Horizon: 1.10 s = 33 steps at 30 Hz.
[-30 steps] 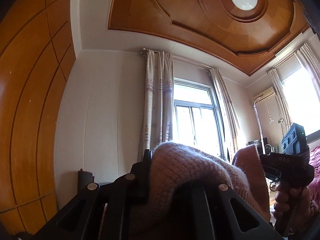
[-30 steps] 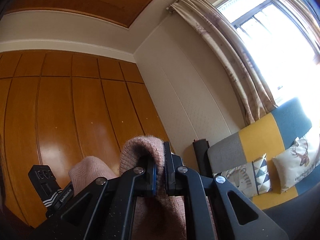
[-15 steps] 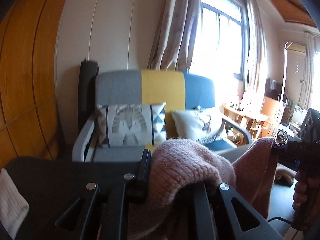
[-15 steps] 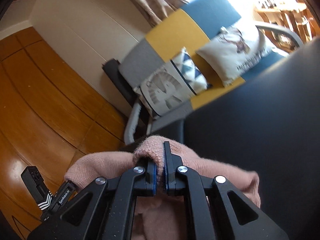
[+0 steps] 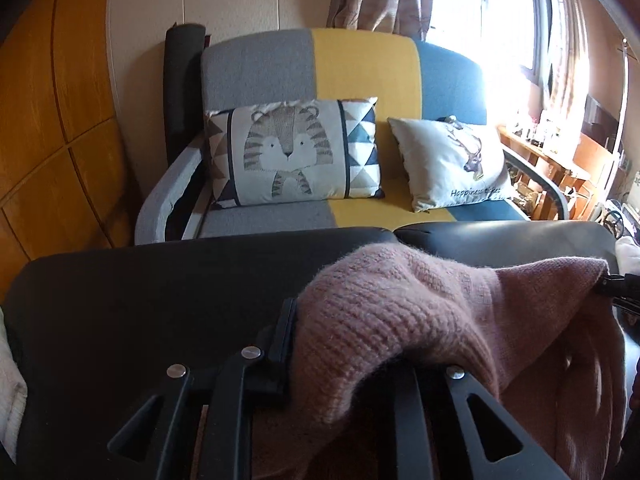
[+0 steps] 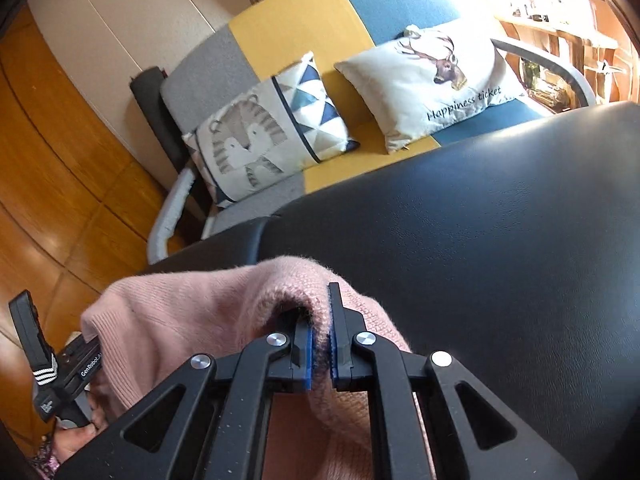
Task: Fold clothes
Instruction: 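Lower the pink sweater onto the ottoman and open both grippers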
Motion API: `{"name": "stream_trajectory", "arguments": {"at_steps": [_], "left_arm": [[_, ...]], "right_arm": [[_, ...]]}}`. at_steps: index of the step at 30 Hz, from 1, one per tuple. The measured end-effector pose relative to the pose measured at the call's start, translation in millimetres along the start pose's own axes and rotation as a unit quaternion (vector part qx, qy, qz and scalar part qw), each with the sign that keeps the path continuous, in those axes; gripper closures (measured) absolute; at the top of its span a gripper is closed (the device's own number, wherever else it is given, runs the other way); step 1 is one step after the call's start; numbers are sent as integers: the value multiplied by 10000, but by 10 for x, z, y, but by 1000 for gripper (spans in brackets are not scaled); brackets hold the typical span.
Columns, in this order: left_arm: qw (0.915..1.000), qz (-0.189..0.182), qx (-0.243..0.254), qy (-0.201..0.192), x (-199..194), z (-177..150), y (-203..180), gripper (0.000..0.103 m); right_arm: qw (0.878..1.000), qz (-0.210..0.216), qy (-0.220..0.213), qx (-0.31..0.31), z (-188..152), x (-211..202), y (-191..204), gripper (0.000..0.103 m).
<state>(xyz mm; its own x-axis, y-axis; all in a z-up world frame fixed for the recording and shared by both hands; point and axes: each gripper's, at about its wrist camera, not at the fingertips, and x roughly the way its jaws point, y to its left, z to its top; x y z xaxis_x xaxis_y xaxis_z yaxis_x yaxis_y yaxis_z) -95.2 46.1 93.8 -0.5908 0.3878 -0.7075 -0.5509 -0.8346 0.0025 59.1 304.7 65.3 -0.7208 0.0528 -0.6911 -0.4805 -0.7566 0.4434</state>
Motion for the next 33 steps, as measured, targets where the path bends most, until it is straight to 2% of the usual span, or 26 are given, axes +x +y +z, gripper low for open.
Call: {"name": "stream_trajectory", "arguments": {"at_steps": [2, 4, 6, 8, 10, 12, 14, 17, 20, 26, 29, 31, 33], "left_arm": [[9995, 87, 54, 291, 240, -1, -21, 83], [9980, 332, 278, 458, 423, -63, -85, 82], [9956, 599, 595, 395, 474, -109, -174, 81], [9910, 857, 970, 334, 478, -146, -281, 77], [9833, 1112, 1379, 406, 480, -166, -392, 77], [9798, 1163, 1565, 436, 394, -160, -456, 77], [9837, 957, 1469, 404, 229, -168, -461, 77], [9920, 645, 1045, 291, -28, -222, -375, 77], [9955, 579, 643, 396, -212, -327, -301, 77], [9977, 413, 1, 529, -504, -730, -251, 77], [9963, 628, 205, 554, -520, -931, -382, 77], [9940, 813, 412, 607, -470, -1048, -478, 77], [9919, 893, 607, 672, -402, -1163, -555, 77]], "right_arm": [[9995, -247, 202, -16, -4, 198, -42, 94], [9984, -423, 363, 0, -43, 348, -97, 90], [9992, -348, 197, -57, -50, 356, -107, 86], [9988, -364, 261, -176, -33, 331, -75, 78], [9983, -398, 319, -281, -16, 263, -35, 76], [9986, -383, 133, -336, -29, 69, 9, 75], [9984, -361, -111, -415, -78, -152, 54, 70], [9965, -413, -438, -584, -223, -471, 96, 65], [9961, -238, -461, -719, -432, -661, 173, 65], [9906, 235, 118, -1341, -1103, -691, 494, 65], [9846, 249, 498, -1655, -1388, -514, 597, 65], [9796, -16, 810, -1839, -1517, -363, 610, 65], [9756, -118, 842, -2026, -1594, -303, 593, 65]]}}
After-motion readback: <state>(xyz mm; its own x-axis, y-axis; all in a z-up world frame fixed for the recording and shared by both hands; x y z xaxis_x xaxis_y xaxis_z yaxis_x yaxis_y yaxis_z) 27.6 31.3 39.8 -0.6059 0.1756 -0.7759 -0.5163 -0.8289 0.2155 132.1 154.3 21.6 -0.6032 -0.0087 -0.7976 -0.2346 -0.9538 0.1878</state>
